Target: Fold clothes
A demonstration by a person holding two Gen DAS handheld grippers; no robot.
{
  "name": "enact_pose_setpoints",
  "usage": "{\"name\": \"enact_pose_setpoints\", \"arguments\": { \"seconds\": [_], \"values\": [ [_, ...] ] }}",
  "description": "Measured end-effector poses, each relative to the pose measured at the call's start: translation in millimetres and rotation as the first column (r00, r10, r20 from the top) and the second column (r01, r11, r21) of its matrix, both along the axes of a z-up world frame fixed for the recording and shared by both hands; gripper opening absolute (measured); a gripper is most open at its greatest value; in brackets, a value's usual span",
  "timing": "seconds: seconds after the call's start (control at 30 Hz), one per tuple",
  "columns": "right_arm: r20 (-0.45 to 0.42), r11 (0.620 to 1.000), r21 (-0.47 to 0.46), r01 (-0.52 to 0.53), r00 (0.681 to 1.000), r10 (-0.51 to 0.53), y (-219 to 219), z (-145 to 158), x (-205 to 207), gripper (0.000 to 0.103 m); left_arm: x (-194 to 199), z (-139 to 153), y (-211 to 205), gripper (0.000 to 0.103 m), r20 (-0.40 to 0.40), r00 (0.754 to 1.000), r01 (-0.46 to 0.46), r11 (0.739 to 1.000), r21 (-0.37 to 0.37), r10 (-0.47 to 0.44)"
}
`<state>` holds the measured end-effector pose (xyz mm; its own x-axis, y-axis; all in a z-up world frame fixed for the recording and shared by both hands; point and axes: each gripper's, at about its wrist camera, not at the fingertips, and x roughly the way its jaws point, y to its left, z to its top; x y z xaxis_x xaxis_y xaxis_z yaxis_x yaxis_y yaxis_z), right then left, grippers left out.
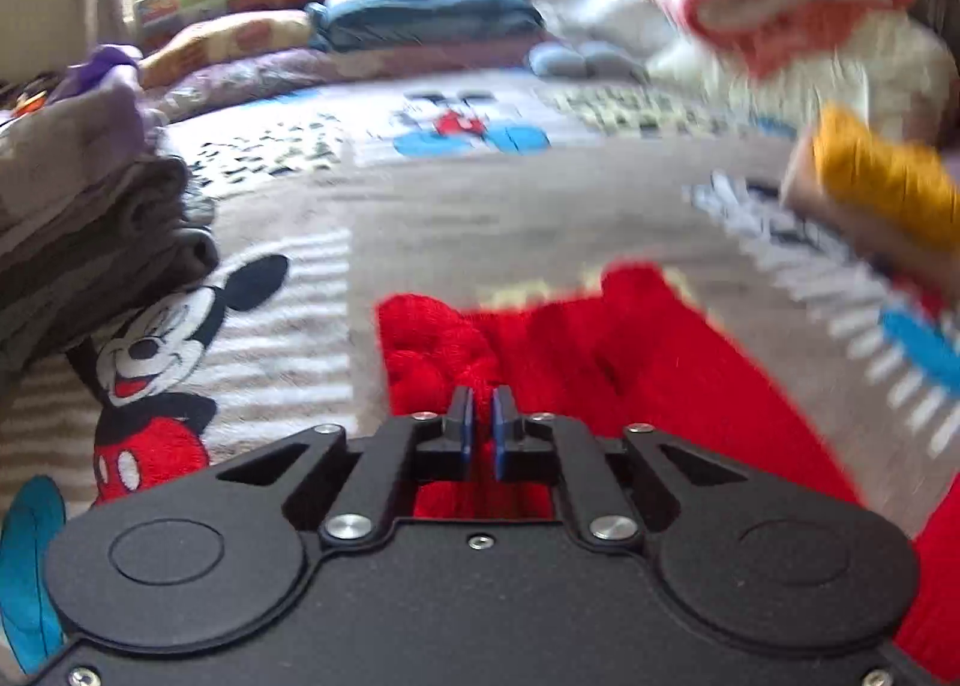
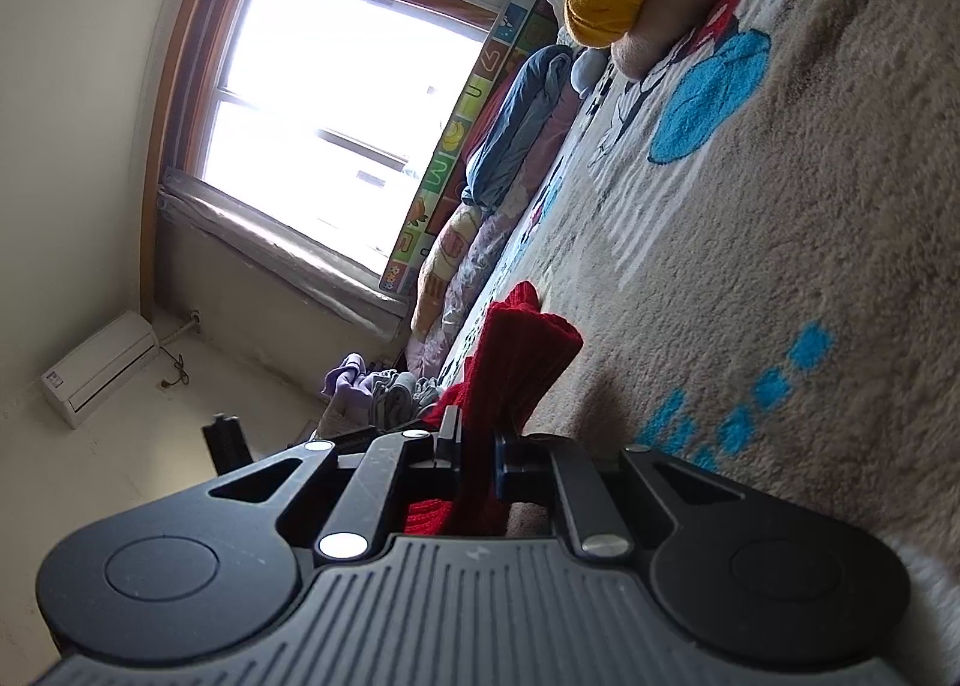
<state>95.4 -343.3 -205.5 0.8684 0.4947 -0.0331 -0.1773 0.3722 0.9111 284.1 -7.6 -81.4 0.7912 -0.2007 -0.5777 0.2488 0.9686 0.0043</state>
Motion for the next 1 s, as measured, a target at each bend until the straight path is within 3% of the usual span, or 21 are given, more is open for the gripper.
{"name": "enact_pose_setpoints", "arguments": {
  "seconds": [0.13,0.17,0.23,0.3,0.33,0.47,0.6,0.67,0.8,1.0],
  "values": [
    [-0.002,1.000,0.001,0.000,1.000,0.000,0.0,0.3,0.2,0.012,10.2,-15.6,-7.4,0.004,-0.076,0.997,0.033,0.999,0.025,-0.031],
    [-0.002,1.000,0.001,0.000,1.000,0.000,-0.2,0.4,0.3,0.012,14.3,-22.8,-9.9,0.016,-0.116,0.991,0.063,0.998,0.027,-0.060],
    [-0.001,1.000,0.002,0.001,1.000,-0.001,0.1,-0.2,0.9,0.012,11.9,-19.1,-3.2,0.019,-0.098,0.993,0.065,0.998,-0.006,-0.065],
    [0.001,1.000,0.003,0.001,1.000,-0.001,0.6,-0.5,0.8,0.012,7.2,-6.6,10.5,0.019,-0.045,0.997,0.057,0.994,-0.093,-0.062],
    [0.002,1.000,0.003,0.000,1.000,0.000,0.9,-0.8,0.8,0.012,10.2,-4.1,13.4,0.019,-0.036,0.998,0.040,0.995,-0.092,-0.043],
    [0.009,1.000,0.007,-0.004,1.000,0.004,1.7,-1.2,0.1,0.012,28.4,0.1,18.6,0.019,-0.022,0.999,-0.026,0.998,-0.054,0.025],
    [0.010,1.000,0.008,-0.008,1.000,0.008,2.5,-0.8,-1.5,0.012,54.3,-31.3,3.0,0.018,-0.128,0.991,0.045,0.999,0.022,-0.041],
    [0.010,1.000,0.008,-0.009,1.000,0.009,2.6,-0.7,-1.9,0.012,51.2,-25.6,2.0,0.018,-0.114,0.992,0.061,0.997,0.051,-0.055],
    [0.011,1.000,0.011,-0.013,1.000,0.013,2.4,-1.0,-2.2,0.012,2.9,2.3,25.2,0.019,-0.008,0.998,0.056,0.997,-0.046,-0.056],
    [0.008,1.000,0.009,-0.015,1.000,0.015,2.1,-0.2,-0.9,0.012,-114.5,8.9,58.7,0.024,0.060,0.991,0.125,0.985,-0.120,-0.118]
  ]
}}
